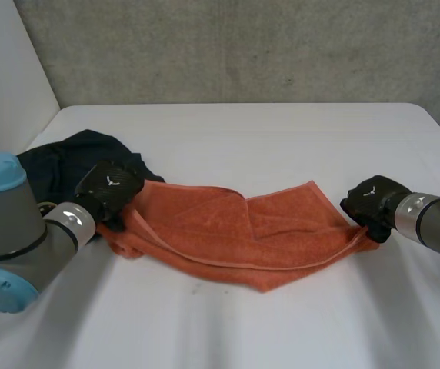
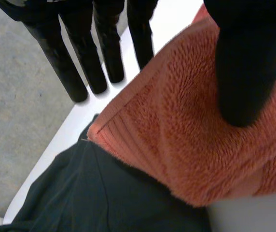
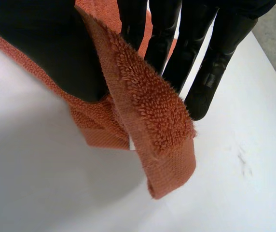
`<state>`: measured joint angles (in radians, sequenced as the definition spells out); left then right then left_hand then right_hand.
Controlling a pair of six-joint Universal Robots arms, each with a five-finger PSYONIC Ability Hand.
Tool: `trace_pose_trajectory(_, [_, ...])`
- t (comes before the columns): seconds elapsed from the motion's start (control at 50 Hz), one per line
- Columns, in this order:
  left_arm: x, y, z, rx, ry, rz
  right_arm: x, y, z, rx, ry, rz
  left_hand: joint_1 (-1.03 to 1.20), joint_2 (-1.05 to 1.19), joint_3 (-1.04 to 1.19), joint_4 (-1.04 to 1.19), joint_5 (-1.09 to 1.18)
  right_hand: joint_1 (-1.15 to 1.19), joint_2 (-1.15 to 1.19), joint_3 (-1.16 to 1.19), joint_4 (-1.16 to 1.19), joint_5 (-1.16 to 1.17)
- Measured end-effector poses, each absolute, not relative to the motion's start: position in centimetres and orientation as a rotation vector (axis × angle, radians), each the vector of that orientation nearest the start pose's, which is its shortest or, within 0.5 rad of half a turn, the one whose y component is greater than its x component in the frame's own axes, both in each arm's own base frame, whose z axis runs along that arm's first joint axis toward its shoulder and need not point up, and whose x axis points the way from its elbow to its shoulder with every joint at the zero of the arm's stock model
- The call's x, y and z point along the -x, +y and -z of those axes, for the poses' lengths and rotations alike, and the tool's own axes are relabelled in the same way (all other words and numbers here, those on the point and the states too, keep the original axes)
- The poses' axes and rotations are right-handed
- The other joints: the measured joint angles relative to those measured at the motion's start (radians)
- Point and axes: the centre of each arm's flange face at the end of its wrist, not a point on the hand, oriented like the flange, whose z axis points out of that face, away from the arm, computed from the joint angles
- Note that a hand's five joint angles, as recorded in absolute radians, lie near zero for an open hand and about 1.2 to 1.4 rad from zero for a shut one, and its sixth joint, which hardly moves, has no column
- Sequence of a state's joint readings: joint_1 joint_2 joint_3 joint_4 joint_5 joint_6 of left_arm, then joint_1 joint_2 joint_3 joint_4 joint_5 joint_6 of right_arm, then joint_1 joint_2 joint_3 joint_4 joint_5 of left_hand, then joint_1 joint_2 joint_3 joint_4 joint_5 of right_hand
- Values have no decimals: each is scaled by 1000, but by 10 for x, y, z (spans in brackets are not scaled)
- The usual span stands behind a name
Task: Fold the laundry.
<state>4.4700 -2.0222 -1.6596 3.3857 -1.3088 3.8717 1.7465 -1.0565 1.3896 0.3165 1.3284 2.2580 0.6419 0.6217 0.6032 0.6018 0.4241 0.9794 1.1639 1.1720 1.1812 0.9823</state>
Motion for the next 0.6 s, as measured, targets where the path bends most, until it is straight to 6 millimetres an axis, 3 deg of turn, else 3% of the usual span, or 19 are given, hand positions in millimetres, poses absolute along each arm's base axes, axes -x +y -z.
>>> trace_pose_trajectory(0.02, [232,-305,-153,-1349,2048,1822,-209,-309,-171,1607,2409,1462,0,0,0,0,0,0,0,1,5,4])
trace_pose_trajectory(0.04, [230,-308,-153,-1343,2052,1812,-208,-309,-170,1604,2413,1459,326,295,290,295,287,0,0,1,6,5])
trace_pose_trajectory(0.06, [229,-310,-153,-1338,2054,1807,-207,-310,-170,1600,2417,1457,470,429,439,449,438,0,0,1,6,5])
trace_pose_trajectory(0.16, [225,-317,-166,-1278,2063,1836,-199,-314,-170,1573,2440,1460,506,565,575,592,534,0,0,1,6,6])
trace_pose_trajectory(0.24, [227,-315,-199,-1184,2046,1964,-195,-319,-187,1537,2438,1545,506,567,576,593,534,0,0,1,6,6])
trace_pose_trajectory(0.28, [228,-311,-219,-1132,2031,2043,-194,-321,-202,1513,2426,1614,506,568,576,596,534,0,0,1,6,6])
trace_pose_trajectory(0.3, [228,-307,-237,-1086,2016,2113,-192,-323,-222,1476,2406,1706,506,568,577,596,534,0,0,1,6,6])
trace_pose_trajectory(0.36, [228,-298,-272,-997,1977,2254,-189,-322,-255,1409,2369,1852,506,570,582,596,534,0,0,1,6,6])
trace_pose_trajectory(0.4, [226,-286,-305,-916,1931,2386,-184,-316,-302,1322,2298,2040,506,570,583,596,534,0,0,1,6,6])
trace_pose_trajectory(0.44, [225,-281,-316,-891,1911,2429,-183,-314,-313,1304,2278,2081,506,570,584,596,534,0,0,1,7,6])
trace_pose_trajectory(0.46, [222,-271,-337,-844,1870,2507,-180,-306,-337,1272,2232,2161,506,570,586,596,534,0,0,1,7,6])
trace_pose_trajectory(0.5, [219,-259,-359,-802,1824,2579,-178,-296,-360,1254,2187,2225,506,570,588,596,534,0,0,1,6,10])
trace_pose_trajectory(0.6, [213,-240,-384,-767,1792,2630,-174,-278,-390,1258,2131,2273,506,570,588,596,534,0,0,1,7,10])
